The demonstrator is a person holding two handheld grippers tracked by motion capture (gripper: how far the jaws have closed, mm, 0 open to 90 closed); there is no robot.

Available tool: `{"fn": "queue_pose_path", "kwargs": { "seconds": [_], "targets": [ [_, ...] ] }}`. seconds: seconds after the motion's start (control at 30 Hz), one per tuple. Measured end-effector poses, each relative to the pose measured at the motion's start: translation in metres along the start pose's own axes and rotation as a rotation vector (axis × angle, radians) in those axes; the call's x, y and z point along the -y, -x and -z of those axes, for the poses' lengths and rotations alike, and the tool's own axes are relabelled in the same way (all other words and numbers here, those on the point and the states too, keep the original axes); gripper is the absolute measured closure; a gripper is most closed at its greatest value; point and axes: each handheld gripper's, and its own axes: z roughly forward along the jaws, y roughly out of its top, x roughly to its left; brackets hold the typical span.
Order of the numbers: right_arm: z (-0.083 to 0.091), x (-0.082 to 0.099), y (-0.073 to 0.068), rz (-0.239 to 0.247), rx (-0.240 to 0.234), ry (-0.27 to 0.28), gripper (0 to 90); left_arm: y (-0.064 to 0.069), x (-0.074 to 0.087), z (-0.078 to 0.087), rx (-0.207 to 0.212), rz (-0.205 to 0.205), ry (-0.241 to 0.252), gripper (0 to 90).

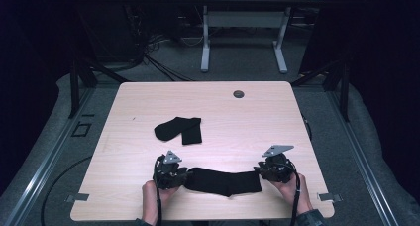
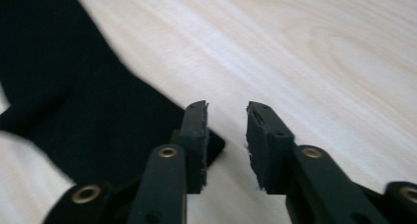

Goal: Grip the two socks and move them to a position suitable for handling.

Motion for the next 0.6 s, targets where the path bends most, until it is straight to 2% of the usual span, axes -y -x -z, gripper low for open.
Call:
{"fn": "queue_pose_path", "kwargs": {
  "seconds": [0.03, 0.07, 0.13, 0.23, 0.3, 0.33, 0.47, 0.6],
  "targets": [
    [0.003, 0.001, 0.001, -0.012, 0.002, 0.023, 58.4, 0.001, 0.001, 0.003, -0.029, 0.008, 0.022, 49.0],
    [0.007, 0.003, 0.0, -0.03, 0.008, 0.045, 57.1, 0.001, 0.001, 0.007, -0.036, 0.009, 0.025, 40.7],
    [0.015, 0.008, -0.005, -0.057, -0.007, 0.062, 47.8, 0.005, 0.001, 0.014, -0.064, 0.002, 0.063, 31.8],
    [0.018, 0.015, -0.016, -0.062, -0.015, 0.047, 40.2, 0.01, -0.001, 0.011, -0.09, -0.035, 0.051, 24.0],
    [0.015, 0.02, -0.022, -0.057, -0.014, 0.03, 35.5, 0.014, -0.004, 0.001, -0.092, -0.053, 0.016, 19.5],
    [0.013, 0.023, -0.024, -0.062, -0.006, 0.022, 33.3, 0.015, -0.005, -0.002, -0.108, -0.069, 0.001, 15.2],
    [0.006, 0.031, -0.024, -0.072, 0.033, -0.005, 24.5, 0.022, -0.009, -0.013, -0.169, -0.124, -0.03, 15.1],
    [0.002, 0.036, -0.022, -0.075, 0.063, -0.018, 17.6, 0.021, -0.007, -0.024, -0.195, -0.144, -0.071, 14.8]
  ]
}}
